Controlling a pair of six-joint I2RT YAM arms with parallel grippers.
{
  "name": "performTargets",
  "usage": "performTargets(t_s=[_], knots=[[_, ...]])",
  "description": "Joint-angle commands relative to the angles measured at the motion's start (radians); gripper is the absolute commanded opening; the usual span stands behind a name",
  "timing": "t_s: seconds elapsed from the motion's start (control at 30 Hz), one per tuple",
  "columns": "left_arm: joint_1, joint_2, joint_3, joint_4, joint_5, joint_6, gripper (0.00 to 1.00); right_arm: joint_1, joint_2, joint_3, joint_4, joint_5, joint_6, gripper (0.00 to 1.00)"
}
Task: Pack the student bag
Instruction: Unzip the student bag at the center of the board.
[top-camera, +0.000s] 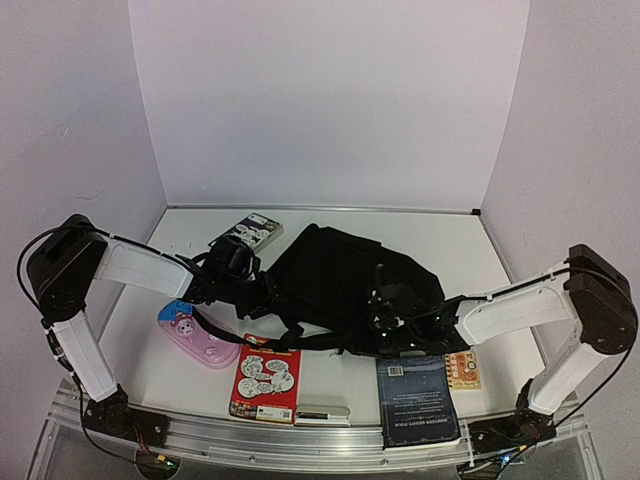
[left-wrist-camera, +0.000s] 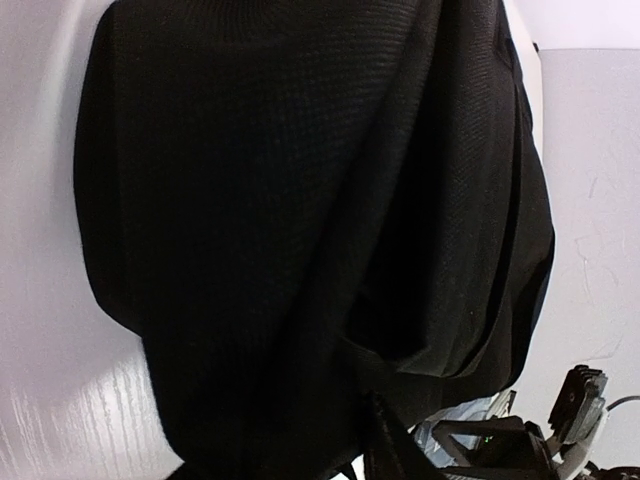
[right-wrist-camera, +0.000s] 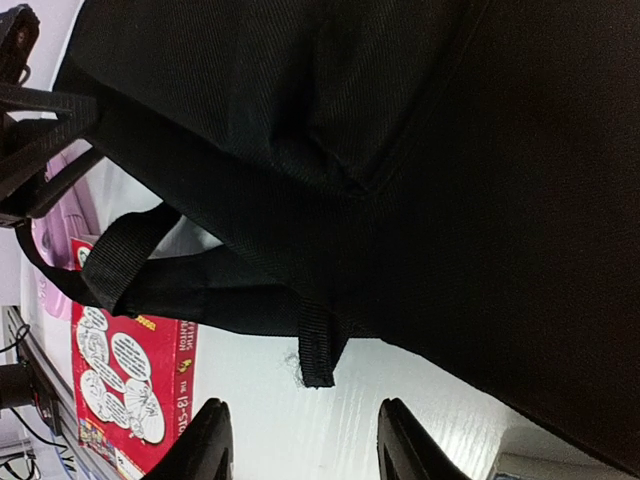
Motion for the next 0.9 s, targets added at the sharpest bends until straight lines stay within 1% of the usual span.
performTargets(t_s=[0.0,0.07,0.27,0.47,0.73,0.87], knots=[[0.015,0.024,0.026,0.055,0.005,-0.013,0.29,0.004,0.037,0.027,0.055,-0.006,0.008,0.43],[0.016,0.029,0.029,0.056,0.012,-0.012,0.26,0.004,0.053,0.036,0.057,-0.006,0.005,0.42],[0.017,0.029,0.026,0.048,0.016,-0.008,0.21,0.004,0.081,0.053,0.065,-0.004,-0.002,0.33],[0.017,0.026,0.020,0.046,0.020,-0.008,0.17,0.004,0.102,0.068,0.071,-0.005,-0.009,0.31],[0.019,0.028,0.022,0.043,0.027,-0.007,0.14,0.007,0.120,0.096,0.074,-0.008,-0.019,0.26],[0.019,0.028,0.023,0.044,0.028,-0.006,0.13,0.008,0.132,0.115,0.074,-0.012,-0.028,0.18]])
